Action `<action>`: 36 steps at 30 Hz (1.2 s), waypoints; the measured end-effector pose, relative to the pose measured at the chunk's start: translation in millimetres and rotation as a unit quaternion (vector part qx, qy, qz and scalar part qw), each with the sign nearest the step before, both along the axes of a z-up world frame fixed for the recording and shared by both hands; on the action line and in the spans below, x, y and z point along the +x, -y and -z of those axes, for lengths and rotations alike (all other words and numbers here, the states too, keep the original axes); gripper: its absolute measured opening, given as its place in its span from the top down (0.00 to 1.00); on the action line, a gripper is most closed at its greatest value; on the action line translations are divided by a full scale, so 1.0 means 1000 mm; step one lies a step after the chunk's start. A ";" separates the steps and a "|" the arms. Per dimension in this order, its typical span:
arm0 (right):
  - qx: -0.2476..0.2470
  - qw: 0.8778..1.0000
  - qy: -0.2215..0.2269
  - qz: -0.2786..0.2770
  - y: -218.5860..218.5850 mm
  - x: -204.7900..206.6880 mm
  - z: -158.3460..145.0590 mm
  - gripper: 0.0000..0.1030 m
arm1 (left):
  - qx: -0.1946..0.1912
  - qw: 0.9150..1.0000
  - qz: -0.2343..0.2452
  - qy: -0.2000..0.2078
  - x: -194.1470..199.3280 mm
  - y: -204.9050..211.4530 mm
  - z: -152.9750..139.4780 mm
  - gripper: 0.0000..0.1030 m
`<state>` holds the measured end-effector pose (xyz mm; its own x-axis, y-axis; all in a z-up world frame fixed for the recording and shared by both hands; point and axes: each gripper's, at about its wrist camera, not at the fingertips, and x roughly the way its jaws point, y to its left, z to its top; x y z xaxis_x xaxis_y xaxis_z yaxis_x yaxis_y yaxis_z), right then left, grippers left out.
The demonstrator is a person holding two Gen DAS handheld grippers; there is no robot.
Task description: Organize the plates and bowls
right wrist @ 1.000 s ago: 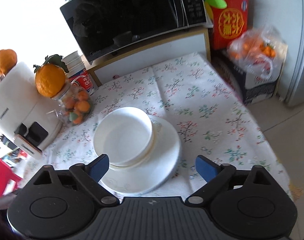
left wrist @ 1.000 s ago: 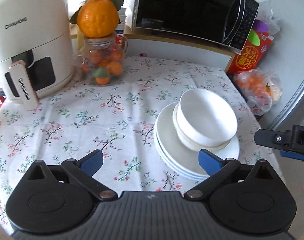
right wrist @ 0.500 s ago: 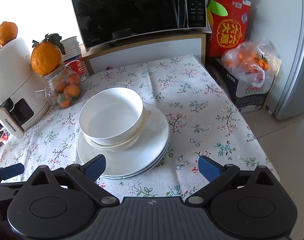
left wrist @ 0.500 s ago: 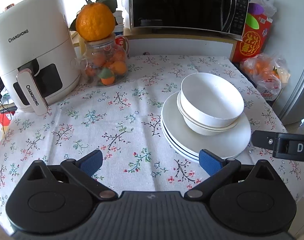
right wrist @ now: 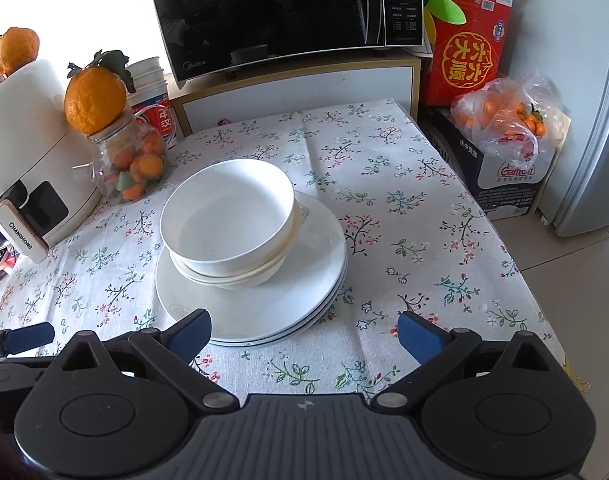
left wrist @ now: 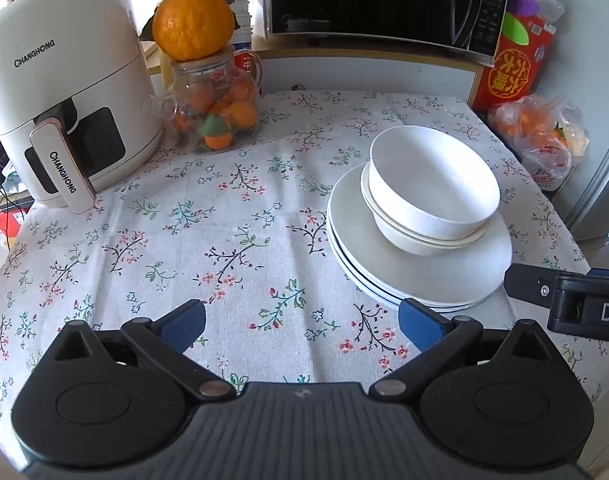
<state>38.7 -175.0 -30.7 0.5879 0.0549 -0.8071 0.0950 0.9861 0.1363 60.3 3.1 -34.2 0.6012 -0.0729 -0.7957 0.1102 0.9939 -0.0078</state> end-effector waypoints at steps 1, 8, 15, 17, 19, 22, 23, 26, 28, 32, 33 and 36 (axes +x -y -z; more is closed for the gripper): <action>0.000 1.000 0.000 -0.001 0.000 0.000 0.000 0.05 | 0.000 1.000 0.000 -0.001 0.000 0.000 0.000 0.00; 0.000 1.000 -0.004 -0.007 -0.002 0.001 0.001 0.05 | 0.007 1.000 -0.005 -0.003 0.000 -0.001 0.000 0.00; -0.003 1.000 -0.005 -0.017 -0.006 0.001 0.003 0.05 | 0.006 1.000 -0.028 -0.011 0.003 -0.007 0.001 0.00; -0.003 1.000 -0.007 -0.018 -0.007 0.002 0.003 0.05 | 0.003 0.999 -0.031 -0.013 0.003 -0.008 0.001 0.00; -0.003 1.000 -0.008 -0.020 -0.007 0.002 0.003 0.05 | 0.004 0.999 -0.032 -0.013 0.003 -0.008 0.001 0.00; -0.005 1.000 -0.010 -0.023 -0.010 0.001 0.004 0.05 | 0.008 0.999 -0.032 -0.010 0.003 -0.007 -0.001 0.00; -0.005 1.000 -0.010 -0.024 -0.009 0.002 0.004 0.05 | 0.010 0.999 -0.033 -0.009 0.002 -0.007 -0.001 0.00; -0.005 1.000 -0.010 -0.025 -0.010 0.002 0.004 0.05 | 0.018 0.999 -0.038 -0.007 0.003 -0.007 -0.001 0.00; -0.005 1.000 -0.011 -0.025 -0.011 0.002 0.004 0.05 | 0.019 0.999 -0.040 -0.006 0.003 -0.007 -0.001 0.00; -0.005 1.000 -0.010 -0.025 -0.011 0.001 0.004 0.05 | 0.016 0.999 -0.042 -0.009 0.002 -0.008 -0.001 0.00; -0.005 1.000 -0.010 -0.026 -0.011 0.001 0.004 0.05 | 0.016 0.999 -0.042 -0.009 0.002 -0.008 -0.001 0.00; -0.005 1.000 -0.011 -0.025 -0.011 0.001 0.004 0.05 | 0.016 0.999 -0.042 -0.009 0.002 -0.008 0.000 0.00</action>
